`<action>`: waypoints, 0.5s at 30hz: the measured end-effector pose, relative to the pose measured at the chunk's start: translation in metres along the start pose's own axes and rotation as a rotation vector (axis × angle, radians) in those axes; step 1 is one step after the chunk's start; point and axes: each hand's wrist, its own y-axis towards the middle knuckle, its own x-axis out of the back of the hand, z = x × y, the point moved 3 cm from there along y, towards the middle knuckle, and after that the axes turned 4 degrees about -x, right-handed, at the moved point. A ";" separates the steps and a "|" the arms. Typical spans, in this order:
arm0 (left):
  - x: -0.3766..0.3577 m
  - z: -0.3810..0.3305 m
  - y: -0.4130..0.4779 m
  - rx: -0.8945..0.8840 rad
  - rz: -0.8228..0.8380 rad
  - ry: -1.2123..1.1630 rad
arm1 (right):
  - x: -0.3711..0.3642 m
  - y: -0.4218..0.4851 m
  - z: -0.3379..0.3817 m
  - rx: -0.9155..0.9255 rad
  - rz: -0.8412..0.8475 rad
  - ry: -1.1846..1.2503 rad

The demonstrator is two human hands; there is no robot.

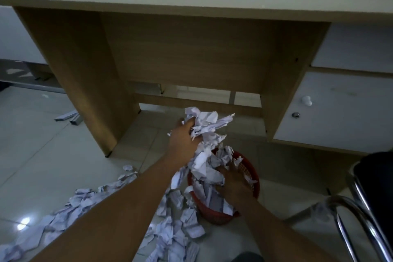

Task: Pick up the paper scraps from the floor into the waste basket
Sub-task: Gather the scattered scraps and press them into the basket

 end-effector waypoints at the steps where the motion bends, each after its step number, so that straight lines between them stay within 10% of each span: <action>1: -0.011 -0.006 0.002 0.007 0.001 -0.034 | 0.000 0.001 -0.003 -0.021 0.033 -0.005; 9: -0.069 -0.011 -0.006 0.159 -0.059 -0.376 | 0.032 0.009 -0.013 -0.047 0.134 0.124; 15: -0.104 0.017 -0.041 0.203 0.037 -0.208 | 0.060 -0.013 -0.032 -0.098 0.142 0.466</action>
